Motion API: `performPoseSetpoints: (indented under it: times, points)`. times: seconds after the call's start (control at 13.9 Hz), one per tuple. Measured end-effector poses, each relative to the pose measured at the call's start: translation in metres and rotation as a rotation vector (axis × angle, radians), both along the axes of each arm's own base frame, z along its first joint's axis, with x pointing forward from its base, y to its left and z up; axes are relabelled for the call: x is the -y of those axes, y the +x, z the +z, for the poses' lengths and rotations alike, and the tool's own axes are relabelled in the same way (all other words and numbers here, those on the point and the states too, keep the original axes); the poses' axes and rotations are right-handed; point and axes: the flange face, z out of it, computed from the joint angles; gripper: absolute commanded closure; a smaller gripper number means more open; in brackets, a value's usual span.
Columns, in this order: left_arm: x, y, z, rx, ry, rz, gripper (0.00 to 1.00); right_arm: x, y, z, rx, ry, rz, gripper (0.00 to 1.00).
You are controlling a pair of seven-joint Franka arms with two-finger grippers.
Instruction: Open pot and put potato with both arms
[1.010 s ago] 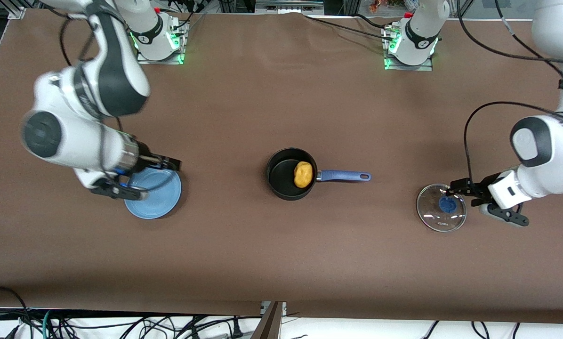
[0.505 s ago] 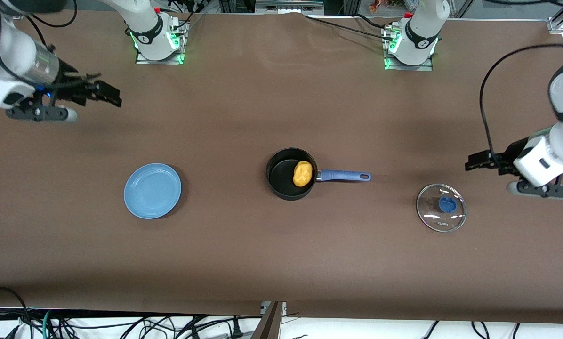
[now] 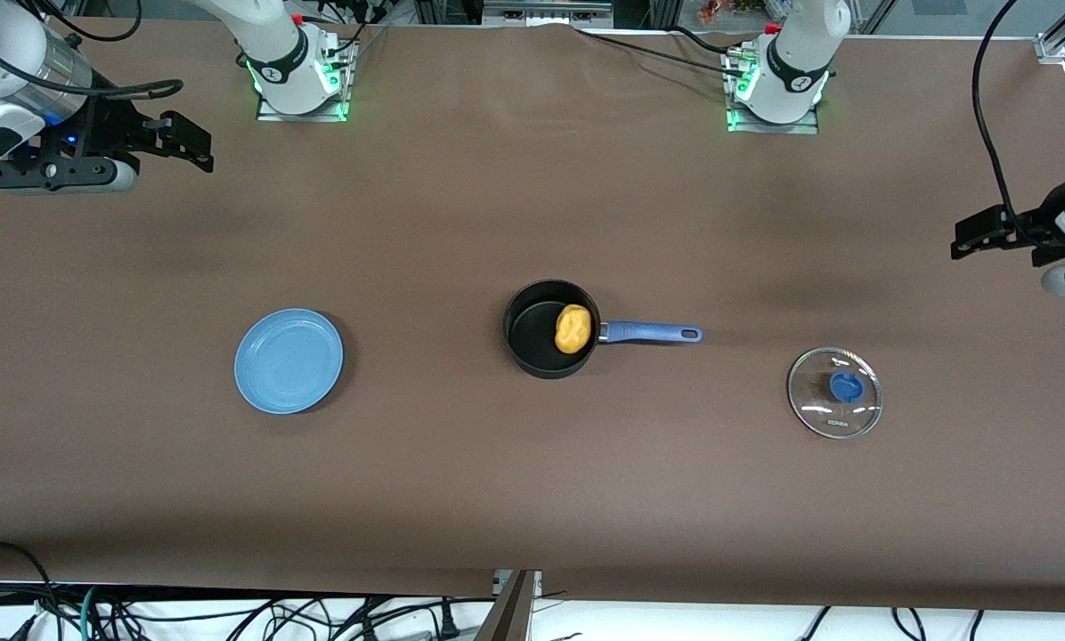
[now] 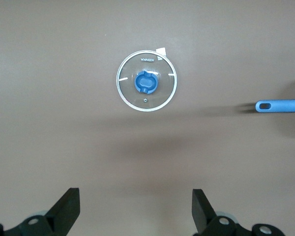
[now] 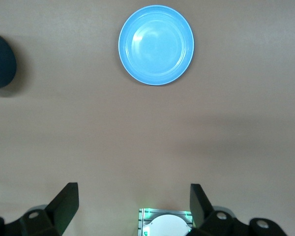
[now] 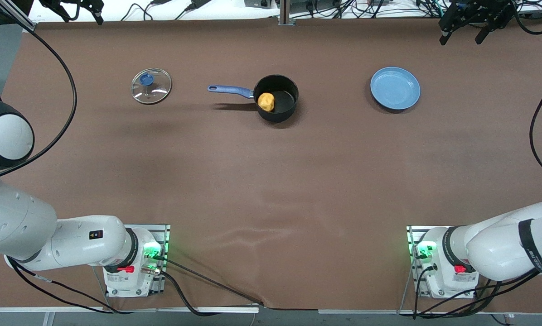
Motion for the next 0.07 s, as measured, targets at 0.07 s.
performPoseSetpoints:
  times: [0.07]
  points:
    - [0.0036, -0.0007, 0.0006, -0.002, -0.007, 0.025, 0.0, -0.0008, 0.0018, 0.0009, -0.002, -0.002, 0.005, 0.0]
